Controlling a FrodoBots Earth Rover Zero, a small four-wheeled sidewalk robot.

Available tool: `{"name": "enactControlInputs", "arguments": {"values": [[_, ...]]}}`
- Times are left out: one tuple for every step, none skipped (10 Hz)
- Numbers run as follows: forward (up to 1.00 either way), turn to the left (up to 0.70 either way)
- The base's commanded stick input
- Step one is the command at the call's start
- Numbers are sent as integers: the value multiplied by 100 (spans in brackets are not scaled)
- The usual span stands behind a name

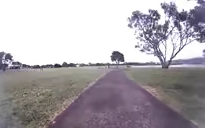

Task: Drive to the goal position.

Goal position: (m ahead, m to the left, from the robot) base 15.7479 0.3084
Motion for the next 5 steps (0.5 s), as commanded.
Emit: {"name": "enactControlInputs", "arguments": {"values": [[0,0],[22,0],[60,0],[85,0],[85,0]]}}
